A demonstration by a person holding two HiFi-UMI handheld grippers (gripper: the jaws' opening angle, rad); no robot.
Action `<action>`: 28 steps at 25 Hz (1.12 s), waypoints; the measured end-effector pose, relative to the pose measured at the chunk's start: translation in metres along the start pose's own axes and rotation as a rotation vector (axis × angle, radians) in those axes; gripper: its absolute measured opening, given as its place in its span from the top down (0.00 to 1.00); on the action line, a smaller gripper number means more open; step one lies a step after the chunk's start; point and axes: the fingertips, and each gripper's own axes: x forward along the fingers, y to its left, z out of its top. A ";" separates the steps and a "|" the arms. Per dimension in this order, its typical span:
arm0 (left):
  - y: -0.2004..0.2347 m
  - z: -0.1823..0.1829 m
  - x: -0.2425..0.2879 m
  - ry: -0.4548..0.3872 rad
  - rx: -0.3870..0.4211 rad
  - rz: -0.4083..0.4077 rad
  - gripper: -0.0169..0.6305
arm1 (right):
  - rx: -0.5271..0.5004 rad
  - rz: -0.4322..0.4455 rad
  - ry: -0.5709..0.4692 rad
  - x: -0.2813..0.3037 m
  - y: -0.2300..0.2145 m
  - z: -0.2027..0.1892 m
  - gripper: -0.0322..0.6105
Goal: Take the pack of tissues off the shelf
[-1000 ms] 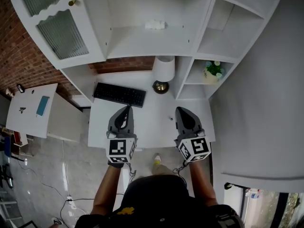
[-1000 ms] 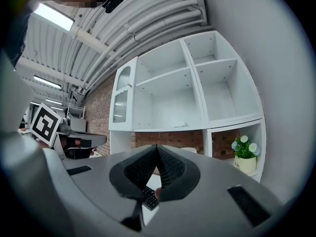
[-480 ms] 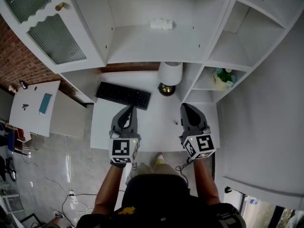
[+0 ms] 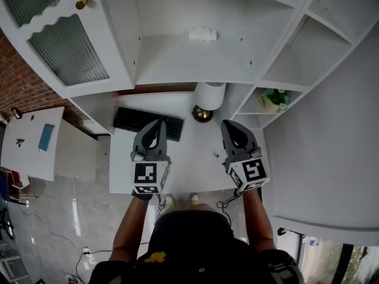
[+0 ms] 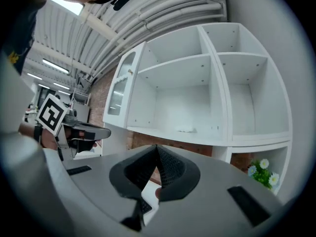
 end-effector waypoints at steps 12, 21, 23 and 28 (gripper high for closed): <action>0.035 0.051 0.040 -0.048 0.076 -0.054 0.95 | -0.117 0.037 -0.001 0.045 -0.032 0.057 0.95; 0.029 0.071 0.069 -0.046 0.056 -0.132 0.95 | -0.388 0.122 0.094 0.092 -0.060 0.113 0.95; 0.029 0.080 0.076 -0.049 0.060 -0.138 0.95 | -0.431 0.146 0.130 0.106 -0.065 0.121 0.95; 0.035 0.093 0.093 -0.037 0.013 -0.145 0.95 | -0.437 0.172 0.227 0.146 -0.080 0.118 0.94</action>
